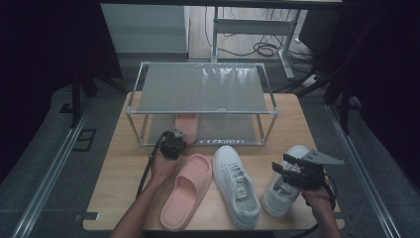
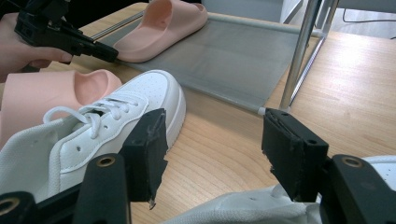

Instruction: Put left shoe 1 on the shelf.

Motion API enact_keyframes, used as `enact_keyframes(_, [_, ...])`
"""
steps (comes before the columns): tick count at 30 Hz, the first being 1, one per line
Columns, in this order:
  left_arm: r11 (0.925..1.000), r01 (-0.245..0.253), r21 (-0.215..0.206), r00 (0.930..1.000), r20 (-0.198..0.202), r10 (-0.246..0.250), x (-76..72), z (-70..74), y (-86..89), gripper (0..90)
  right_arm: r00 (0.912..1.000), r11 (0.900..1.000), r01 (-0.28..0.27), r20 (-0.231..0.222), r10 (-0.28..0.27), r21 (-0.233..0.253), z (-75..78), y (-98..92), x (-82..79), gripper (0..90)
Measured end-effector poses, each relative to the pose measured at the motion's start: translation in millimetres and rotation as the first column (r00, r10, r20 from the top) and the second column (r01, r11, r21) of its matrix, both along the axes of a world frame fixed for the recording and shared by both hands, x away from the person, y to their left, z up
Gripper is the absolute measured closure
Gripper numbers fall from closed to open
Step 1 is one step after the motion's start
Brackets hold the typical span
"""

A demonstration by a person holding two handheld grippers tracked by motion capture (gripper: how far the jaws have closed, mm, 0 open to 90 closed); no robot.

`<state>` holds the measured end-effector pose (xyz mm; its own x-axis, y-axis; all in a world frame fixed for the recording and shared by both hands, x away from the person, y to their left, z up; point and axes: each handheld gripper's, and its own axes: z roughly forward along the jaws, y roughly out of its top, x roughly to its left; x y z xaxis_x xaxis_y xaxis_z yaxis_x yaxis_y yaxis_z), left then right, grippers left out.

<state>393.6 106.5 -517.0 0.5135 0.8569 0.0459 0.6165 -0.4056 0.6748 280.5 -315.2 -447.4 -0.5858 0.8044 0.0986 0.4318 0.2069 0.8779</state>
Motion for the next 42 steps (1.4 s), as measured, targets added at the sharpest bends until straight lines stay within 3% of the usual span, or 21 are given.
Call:
enact_keyframes(3, [0.9999,0.012,-0.008,0.9999,0.004,-0.012,-5.1,3.1,1.0,90.0,1.0000,1.000,0.000,0.001,0.000,0.001,0.2,0.0,-0.3,41.0])
enact_keyframes(14, [0.9966,0.053,-0.063,0.9977,0.045,-0.050,-46.0,18.5,13.4,89.6,1.0000,1.000,0.000,0.005,0.000,0.001,1.8,-0.5,-1.0,41.0])
enact_keyframes(28, [0.9839,0.082,-0.159,0.9952,0.066,-0.072,-109.4,28.5,43.4,89.6,1.0000,1.000,0.000,0.003,0.000,-0.002,0.3,1.9,-1.1,41.0])
enact_keyframes(35, [0.9832,0.105,-0.149,0.9933,0.063,-0.097,-132.7,29.3,53.0,89.4,1.0000,1.000,-0.003,0.001,0.003,-0.004,0.0,3.6,-1.3,41.0])
enact_keyframes(42, [0.9852,0.074,-0.154,0.9968,0.040,-0.069,-146.3,20.8,66.5,89.2,1.0000,1.000,-0.009,0.004,0.009,-0.006,0.8,4.0,-1.7,41.0])
